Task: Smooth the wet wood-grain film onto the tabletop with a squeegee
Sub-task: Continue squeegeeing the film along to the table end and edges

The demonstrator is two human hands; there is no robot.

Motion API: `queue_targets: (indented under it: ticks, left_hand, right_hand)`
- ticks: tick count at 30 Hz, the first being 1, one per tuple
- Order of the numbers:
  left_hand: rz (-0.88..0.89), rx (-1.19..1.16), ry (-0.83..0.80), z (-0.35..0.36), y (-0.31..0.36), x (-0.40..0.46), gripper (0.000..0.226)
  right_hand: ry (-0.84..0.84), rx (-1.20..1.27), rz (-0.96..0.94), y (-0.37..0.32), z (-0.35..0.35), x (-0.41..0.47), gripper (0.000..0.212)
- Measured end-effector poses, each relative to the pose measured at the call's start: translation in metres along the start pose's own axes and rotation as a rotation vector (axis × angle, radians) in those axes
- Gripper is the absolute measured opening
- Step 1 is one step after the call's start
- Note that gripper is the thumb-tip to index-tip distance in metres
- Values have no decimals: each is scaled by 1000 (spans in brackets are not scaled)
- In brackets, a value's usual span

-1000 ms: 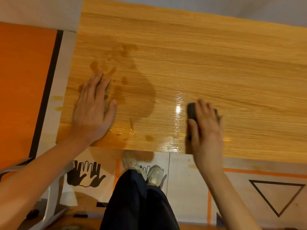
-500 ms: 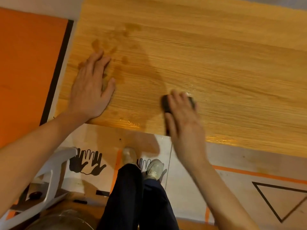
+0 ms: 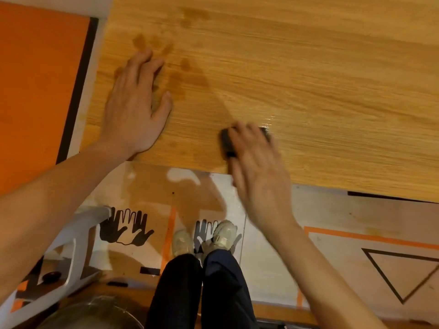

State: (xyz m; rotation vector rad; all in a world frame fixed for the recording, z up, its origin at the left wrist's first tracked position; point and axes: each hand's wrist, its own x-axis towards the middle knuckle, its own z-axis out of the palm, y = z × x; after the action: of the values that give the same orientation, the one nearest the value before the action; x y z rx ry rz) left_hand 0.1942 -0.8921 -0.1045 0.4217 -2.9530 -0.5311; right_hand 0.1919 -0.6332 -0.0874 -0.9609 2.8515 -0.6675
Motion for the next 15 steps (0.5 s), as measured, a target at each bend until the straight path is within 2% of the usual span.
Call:
queue_targets:
  ticks: [1,3,5,7,10,13,15]
  left_hand:
    - [5,-9,2,0,0,0,57]
    - [7,-19,11,0,0,-1,57]
    - [11,-17,15,0,-1,0,57]
    - [25,-20,12,-1,-1,1,57]
    - [31,-14,10,-1,0,1,58]
    - [52,-21,-8,-3,-1,1,57]
    - [59,-71,-33,-5,-4,1,56]
  right_hand:
    - [35,-42,19,20,-7,-12,41]
    - [168,-58,177,45,-17,-34,41]
    - [326,-17,343,35,-9,-42,43]
    - [355,49,407,6,8,-35,51]
    - [181,48,182,-18,23,-29,58]
    - [-22,-125,-124,17,3,-38,60]
    - [-32,-177,-127,41,-12,-44,65]
